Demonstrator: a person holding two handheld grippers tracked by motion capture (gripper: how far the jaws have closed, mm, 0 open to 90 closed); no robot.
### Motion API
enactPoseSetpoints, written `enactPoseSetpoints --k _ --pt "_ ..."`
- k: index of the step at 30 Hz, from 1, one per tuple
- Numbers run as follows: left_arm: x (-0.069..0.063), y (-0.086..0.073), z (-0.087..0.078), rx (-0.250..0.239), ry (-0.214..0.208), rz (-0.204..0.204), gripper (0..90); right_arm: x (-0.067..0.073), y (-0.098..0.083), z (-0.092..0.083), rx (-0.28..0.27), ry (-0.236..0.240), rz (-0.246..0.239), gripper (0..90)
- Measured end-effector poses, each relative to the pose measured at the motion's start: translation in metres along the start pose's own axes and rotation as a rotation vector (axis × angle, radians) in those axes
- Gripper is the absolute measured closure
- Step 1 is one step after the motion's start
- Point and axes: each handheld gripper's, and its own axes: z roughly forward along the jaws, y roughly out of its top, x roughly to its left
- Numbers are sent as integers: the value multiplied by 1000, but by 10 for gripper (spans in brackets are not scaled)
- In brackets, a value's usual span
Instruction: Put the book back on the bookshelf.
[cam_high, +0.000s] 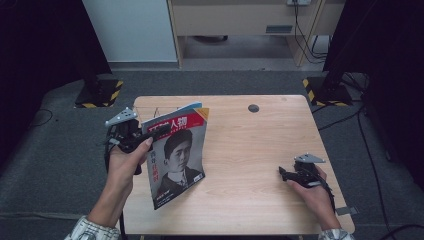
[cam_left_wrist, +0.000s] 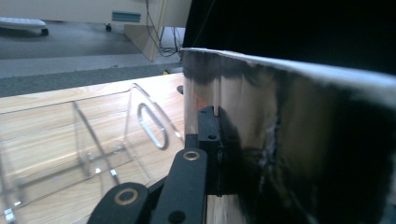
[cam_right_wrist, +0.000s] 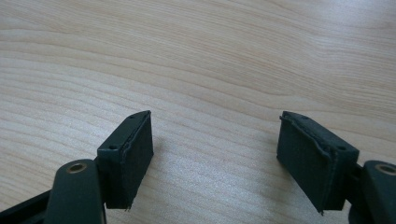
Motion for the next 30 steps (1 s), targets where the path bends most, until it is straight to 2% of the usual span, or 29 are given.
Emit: enactPoseSetpoints --k 16,30 --pt "16 -4 -34 -24 55 -7 865 0 0 0 0 1 3 270" --pt "28 -3 -46 -34 93 -19 865 0 0 0 0 1 0 270"
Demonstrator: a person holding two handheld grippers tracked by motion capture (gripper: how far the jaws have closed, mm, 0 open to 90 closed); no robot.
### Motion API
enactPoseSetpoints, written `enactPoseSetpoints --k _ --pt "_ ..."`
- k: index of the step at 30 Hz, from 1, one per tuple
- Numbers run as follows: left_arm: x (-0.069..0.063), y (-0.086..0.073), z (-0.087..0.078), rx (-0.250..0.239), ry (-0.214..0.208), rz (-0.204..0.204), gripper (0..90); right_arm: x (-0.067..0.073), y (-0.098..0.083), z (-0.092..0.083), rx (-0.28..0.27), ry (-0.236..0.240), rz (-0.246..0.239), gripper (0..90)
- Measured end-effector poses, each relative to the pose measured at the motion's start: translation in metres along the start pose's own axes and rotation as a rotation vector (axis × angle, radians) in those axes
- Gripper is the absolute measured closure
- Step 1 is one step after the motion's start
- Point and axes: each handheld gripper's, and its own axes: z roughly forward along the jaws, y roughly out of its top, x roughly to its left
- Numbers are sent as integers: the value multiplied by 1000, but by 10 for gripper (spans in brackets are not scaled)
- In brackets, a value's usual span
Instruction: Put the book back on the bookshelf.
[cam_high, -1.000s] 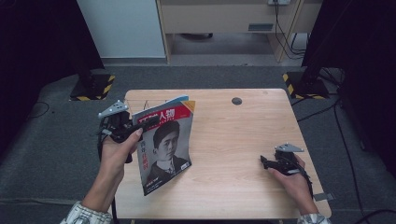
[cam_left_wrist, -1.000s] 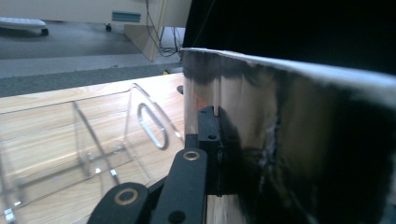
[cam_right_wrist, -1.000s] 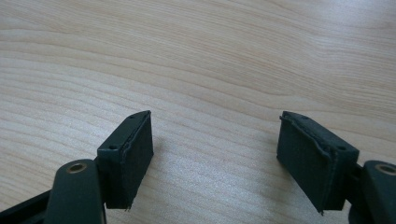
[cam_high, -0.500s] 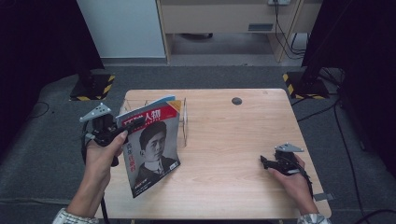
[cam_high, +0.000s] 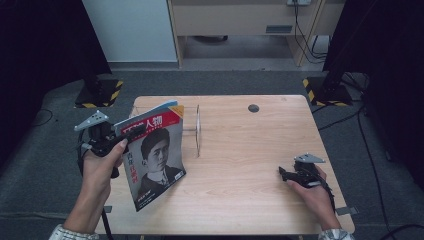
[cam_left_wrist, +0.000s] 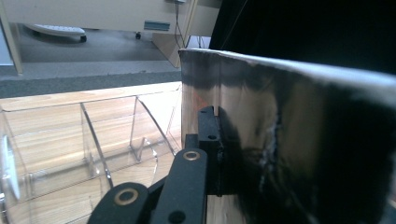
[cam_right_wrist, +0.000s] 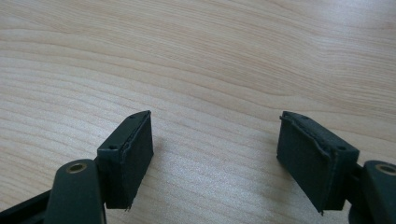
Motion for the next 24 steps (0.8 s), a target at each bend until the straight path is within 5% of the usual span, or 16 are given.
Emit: enactPoseSetpoints --k 24 --pt "15 4 -21 -22 56 -4 865 0 0 0 0 1 0 270"
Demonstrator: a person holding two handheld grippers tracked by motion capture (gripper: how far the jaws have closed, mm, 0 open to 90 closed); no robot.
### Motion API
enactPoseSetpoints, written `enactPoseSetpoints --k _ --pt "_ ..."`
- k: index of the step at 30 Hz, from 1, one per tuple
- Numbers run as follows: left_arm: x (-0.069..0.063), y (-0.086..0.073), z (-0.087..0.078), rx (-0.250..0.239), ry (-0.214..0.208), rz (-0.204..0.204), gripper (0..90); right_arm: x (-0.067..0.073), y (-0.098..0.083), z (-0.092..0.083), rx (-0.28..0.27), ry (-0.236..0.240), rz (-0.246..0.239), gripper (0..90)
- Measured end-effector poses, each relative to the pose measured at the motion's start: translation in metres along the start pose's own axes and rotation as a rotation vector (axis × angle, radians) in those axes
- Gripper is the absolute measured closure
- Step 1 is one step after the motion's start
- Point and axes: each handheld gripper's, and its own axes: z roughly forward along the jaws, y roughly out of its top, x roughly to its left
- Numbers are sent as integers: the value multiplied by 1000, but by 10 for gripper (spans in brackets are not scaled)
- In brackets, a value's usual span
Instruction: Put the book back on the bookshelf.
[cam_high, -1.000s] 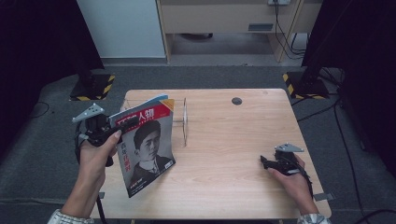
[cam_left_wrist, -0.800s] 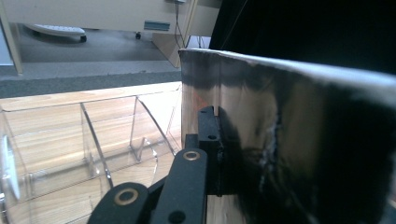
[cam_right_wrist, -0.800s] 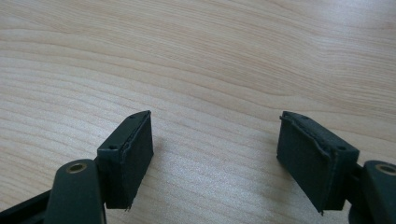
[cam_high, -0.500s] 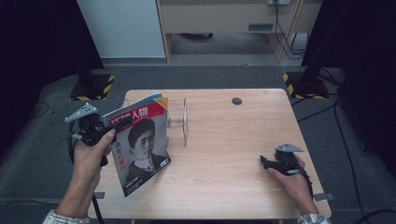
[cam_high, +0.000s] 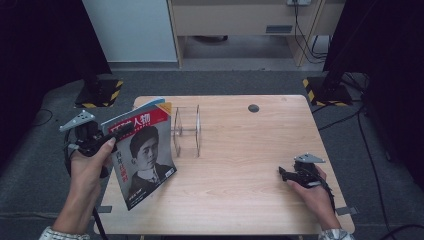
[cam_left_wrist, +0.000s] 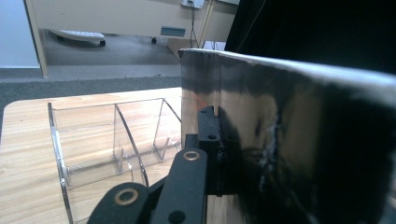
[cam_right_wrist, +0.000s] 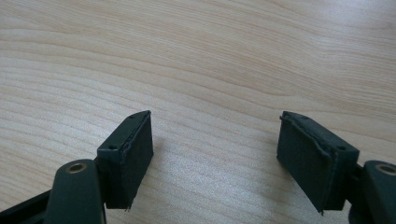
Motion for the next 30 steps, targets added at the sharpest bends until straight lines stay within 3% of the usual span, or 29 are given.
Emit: enactPoseSetpoints --k 30 --pt "16 3 -22 -24 49 -13 865 0 0 0 0 0 0 270"
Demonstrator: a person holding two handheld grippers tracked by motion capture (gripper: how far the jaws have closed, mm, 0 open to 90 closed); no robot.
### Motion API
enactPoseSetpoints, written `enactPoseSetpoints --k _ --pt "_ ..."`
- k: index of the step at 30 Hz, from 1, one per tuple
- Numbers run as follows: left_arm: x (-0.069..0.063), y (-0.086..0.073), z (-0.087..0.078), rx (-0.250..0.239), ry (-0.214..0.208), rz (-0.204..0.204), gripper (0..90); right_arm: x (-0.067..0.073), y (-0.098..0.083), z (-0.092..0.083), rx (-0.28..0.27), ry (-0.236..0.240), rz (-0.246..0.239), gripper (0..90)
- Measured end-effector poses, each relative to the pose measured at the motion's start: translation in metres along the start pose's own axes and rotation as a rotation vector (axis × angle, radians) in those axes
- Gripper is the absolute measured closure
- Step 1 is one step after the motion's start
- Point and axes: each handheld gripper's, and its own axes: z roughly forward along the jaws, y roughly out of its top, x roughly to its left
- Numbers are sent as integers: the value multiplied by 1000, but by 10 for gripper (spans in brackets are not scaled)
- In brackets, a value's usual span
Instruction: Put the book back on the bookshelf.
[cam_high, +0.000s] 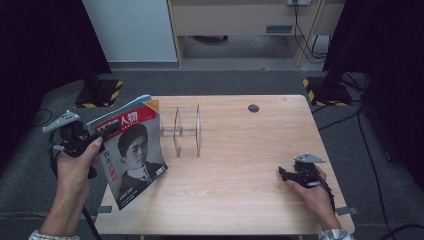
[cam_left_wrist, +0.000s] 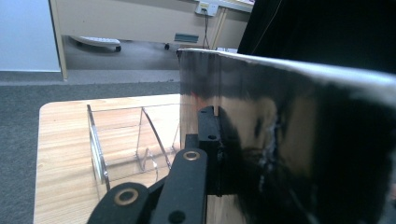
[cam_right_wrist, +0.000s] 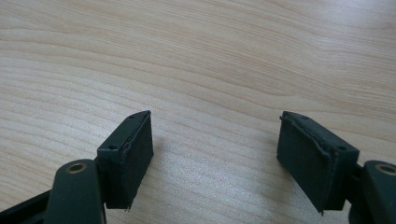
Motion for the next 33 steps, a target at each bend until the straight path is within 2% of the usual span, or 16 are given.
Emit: enactPoseSetpoints --k 11,24,33 --pt "6 3 -7 -15 17 -11 865 0 0 0 0 0 0 270" --pt "19 7 -20 -25 61 -19 865 0 0 0 0 1 -1 270" --pt "28 13 -16 -33 97 -18 865 0 0 0 0 2 -2 270"
